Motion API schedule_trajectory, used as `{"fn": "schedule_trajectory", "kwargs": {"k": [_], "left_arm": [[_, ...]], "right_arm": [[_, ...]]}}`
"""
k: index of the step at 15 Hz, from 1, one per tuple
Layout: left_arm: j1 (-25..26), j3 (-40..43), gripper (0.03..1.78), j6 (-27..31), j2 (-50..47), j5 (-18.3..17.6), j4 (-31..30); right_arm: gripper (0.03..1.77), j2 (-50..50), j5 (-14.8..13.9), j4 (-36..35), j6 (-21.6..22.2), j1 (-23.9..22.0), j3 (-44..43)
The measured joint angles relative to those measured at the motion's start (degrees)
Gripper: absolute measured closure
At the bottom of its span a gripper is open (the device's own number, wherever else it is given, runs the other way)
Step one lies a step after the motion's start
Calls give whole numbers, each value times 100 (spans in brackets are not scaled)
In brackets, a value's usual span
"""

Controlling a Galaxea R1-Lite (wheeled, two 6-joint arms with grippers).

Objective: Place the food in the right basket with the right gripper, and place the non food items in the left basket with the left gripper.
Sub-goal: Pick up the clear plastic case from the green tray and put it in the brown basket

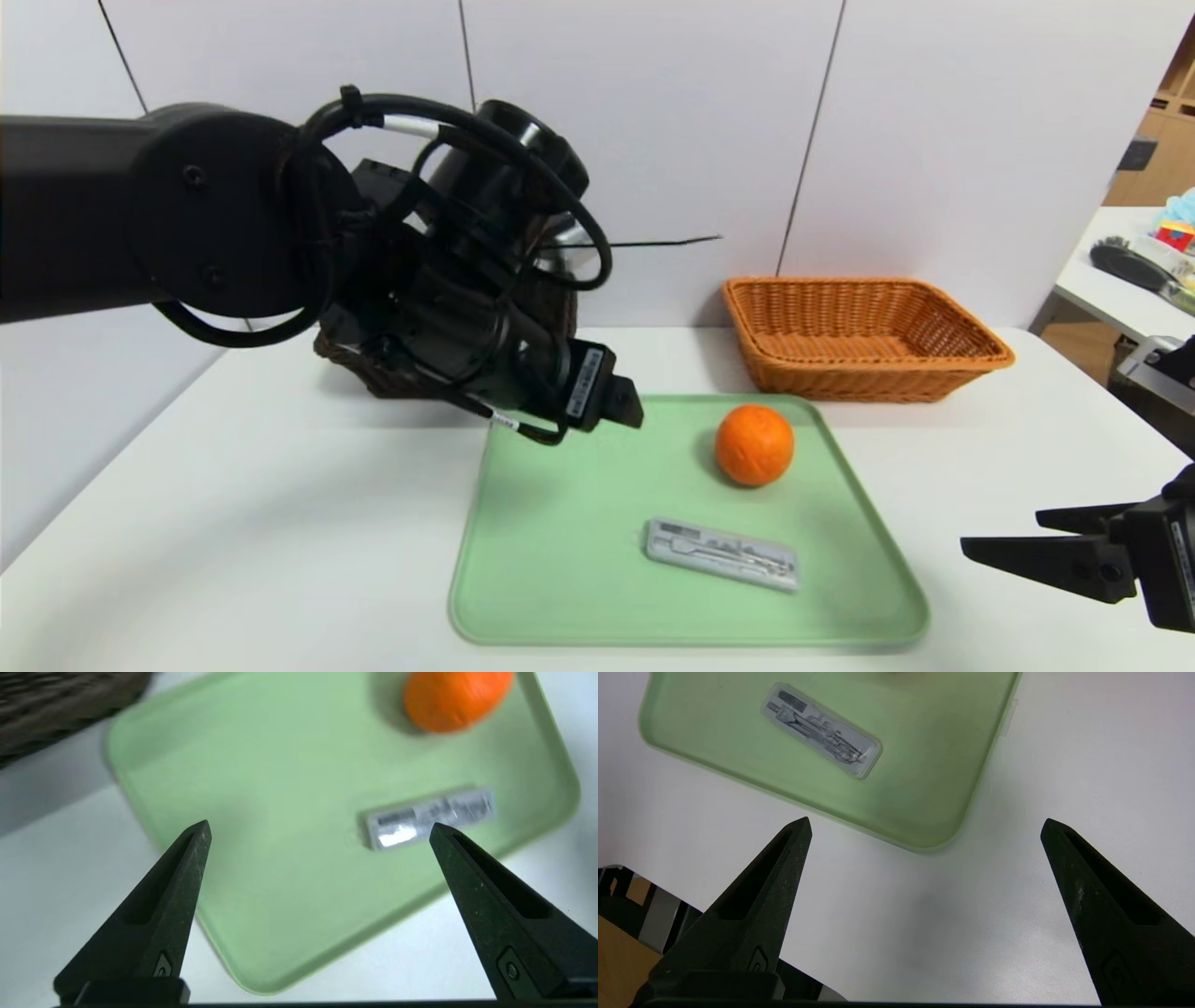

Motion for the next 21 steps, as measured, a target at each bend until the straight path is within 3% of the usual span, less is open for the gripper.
{"fn": "schedule_trajectory", "kwargs": {"k": [7,16,21], "left_arm": [[-79,614,13,2077,-1,-1983,-346],[106,608,12,4617,829,-3607,-352],[279,324,12,5413,1320,-4490,-350]], "right_arm": [[10,-24,5,2,13,-26,73],[10,-59,18,2,24,-54,171],[10,-61,24,-2,55,-127,239]]}}
